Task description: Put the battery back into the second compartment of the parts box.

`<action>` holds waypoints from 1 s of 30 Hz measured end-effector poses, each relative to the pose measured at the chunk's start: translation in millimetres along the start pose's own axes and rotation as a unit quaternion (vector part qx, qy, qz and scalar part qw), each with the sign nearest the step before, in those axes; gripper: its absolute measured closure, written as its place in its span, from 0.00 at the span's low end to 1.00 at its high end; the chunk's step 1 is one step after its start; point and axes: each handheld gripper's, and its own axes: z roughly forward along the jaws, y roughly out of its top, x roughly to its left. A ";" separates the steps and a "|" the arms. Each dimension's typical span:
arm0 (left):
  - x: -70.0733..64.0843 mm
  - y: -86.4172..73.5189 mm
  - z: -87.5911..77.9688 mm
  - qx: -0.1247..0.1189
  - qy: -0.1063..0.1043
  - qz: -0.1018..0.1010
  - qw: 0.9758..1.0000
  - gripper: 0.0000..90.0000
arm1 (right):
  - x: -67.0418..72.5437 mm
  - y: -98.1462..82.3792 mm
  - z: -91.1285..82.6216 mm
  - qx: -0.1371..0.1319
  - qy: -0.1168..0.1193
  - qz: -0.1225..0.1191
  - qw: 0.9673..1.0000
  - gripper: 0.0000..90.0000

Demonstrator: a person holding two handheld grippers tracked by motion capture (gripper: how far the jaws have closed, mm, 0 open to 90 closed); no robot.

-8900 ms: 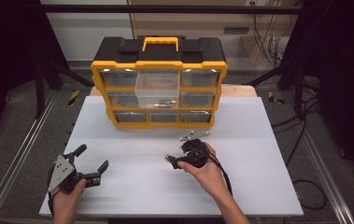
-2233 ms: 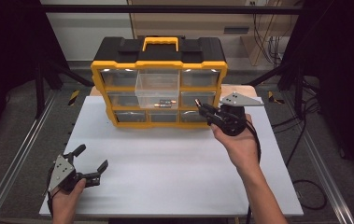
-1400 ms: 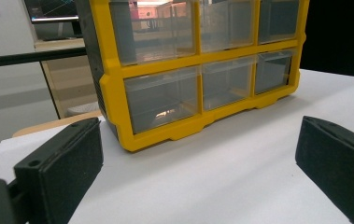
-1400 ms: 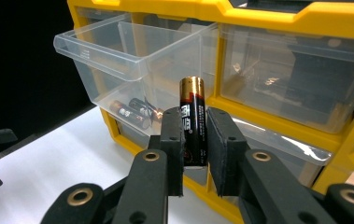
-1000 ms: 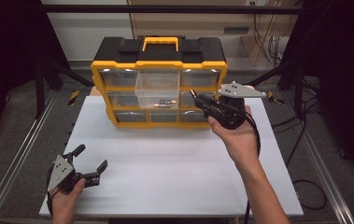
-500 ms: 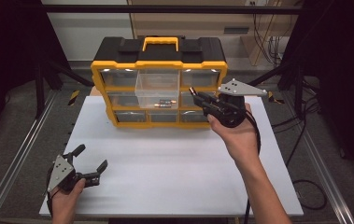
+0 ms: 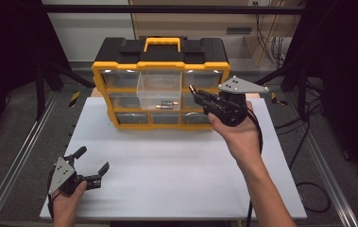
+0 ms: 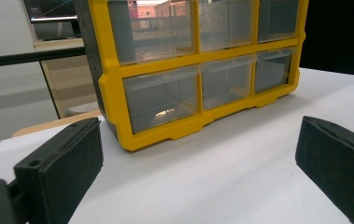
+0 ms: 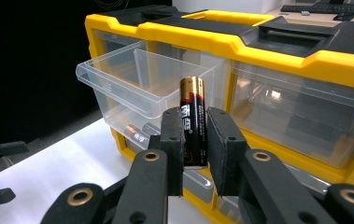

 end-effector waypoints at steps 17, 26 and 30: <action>-0.3 -0.4 1.5 0.000 -0.004 -0.001 1.000 0.01 | -10.8 9.6 4.4 -0.010 0.000 0.025 1.000 0.86; -0.9 -0.2 1.7 0.001 -0.004 0.000 1.000 0.01 | -7.4 19.1 12.0 -0.018 0.007 0.028 0.999 0.86; -0.5 -0.5 1.5 0.001 -0.003 -0.001 1.000 0.01 | -5.1 24.8 12.8 -0.023 0.011 0.028 0.999 0.86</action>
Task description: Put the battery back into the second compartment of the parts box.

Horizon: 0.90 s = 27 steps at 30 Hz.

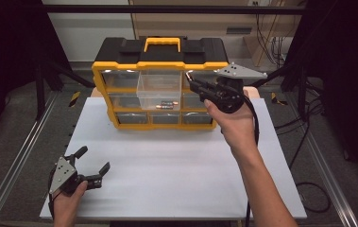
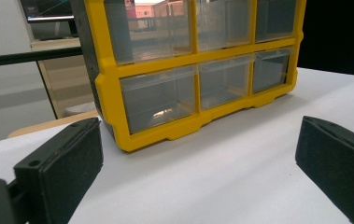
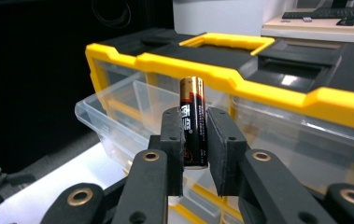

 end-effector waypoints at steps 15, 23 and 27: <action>1.8 0.2 -1.8 -0.002 0.001 -0.003 1.000 0.01 | 13.9 15.5 7.4 -0.007 0.007 -0.012 1.000 0.86; 1.9 0.2 -1.6 -0.003 0.001 -0.005 1.000 0.01 | 21.6 26.1 15.1 0.001 0.008 -0.027 1.000 0.86; 2.6 0.1 -2.0 -0.003 0.002 -0.005 1.000 0.01 | 25.6 28.9 19.8 0.007 0.009 -0.033 0.999 0.86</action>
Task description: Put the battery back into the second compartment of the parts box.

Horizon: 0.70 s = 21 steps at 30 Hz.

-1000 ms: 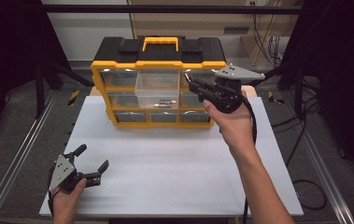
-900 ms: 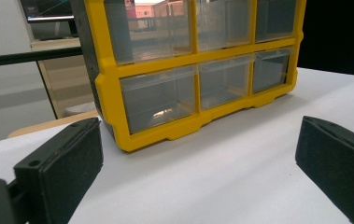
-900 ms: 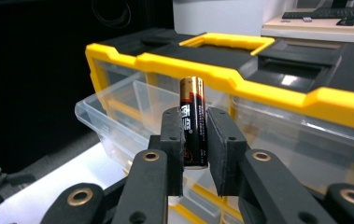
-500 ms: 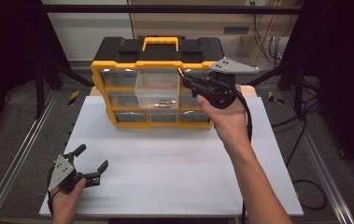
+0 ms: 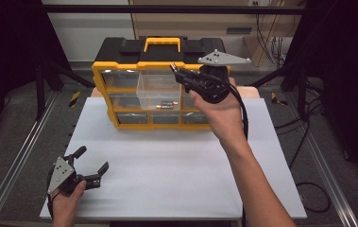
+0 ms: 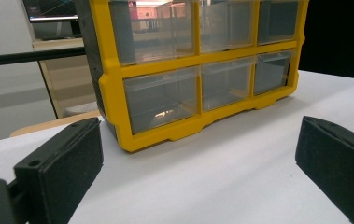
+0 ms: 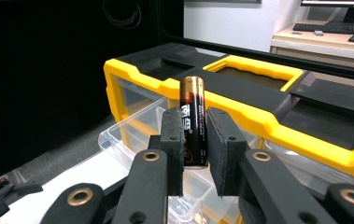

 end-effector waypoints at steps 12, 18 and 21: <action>0.0 -0.1 0.4 0.000 -0.001 -0.001 1.000 0.01 | 7.8 10.7 11.7 0.013 -0.004 -0.018 1.000 0.86; 0.3 0.0 0.2 -0.001 -0.001 -0.001 1.000 0.01 | 10.9 14.0 16.0 0.020 -0.005 -0.025 0.999 0.86; 0.4 0.1 -0.2 -0.002 0.000 -0.002 1.000 0.01 | 10.9 14.1 19.8 0.030 -0.013 -0.034 0.999 0.86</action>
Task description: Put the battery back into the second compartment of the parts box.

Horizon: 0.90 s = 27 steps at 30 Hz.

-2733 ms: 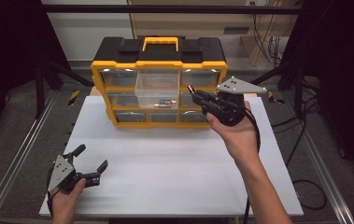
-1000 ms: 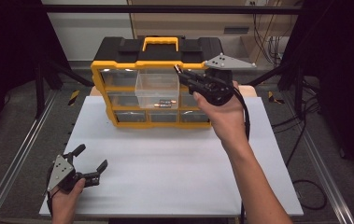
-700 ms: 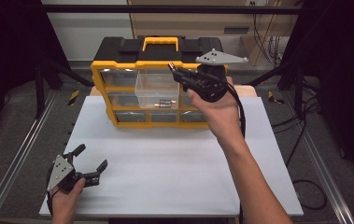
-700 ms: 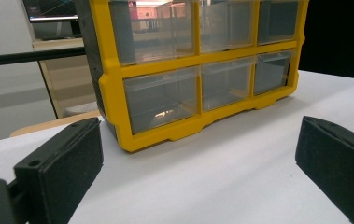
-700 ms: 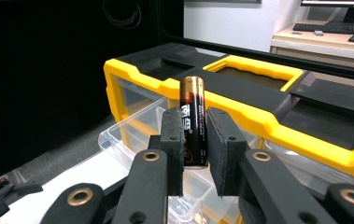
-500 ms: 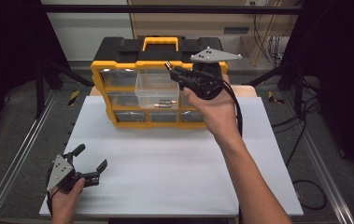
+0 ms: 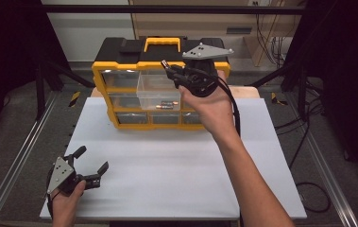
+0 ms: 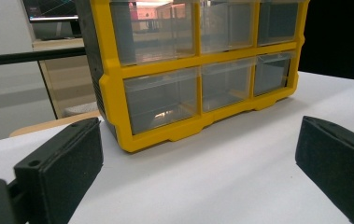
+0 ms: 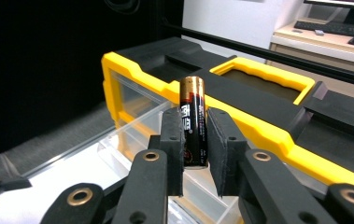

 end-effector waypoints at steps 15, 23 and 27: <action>-1.3 -0.2 1.3 0.002 -0.003 0.002 1.000 0.01 | 8.9 -3.8 12.1 0.011 -0.003 0.009 1.000 0.60; -2.3 0.1 1.6 0.003 -0.004 0.004 1.000 0.01 | 18.0 -15.0 0.2 -0.001 0.015 0.016 1.000 0.33; -2.2 0.0 1.6 0.003 -0.003 0.004 1.000 0.01 | 18.0 -24.4 -4.3 -0.011 0.011 0.029 0.999 0.22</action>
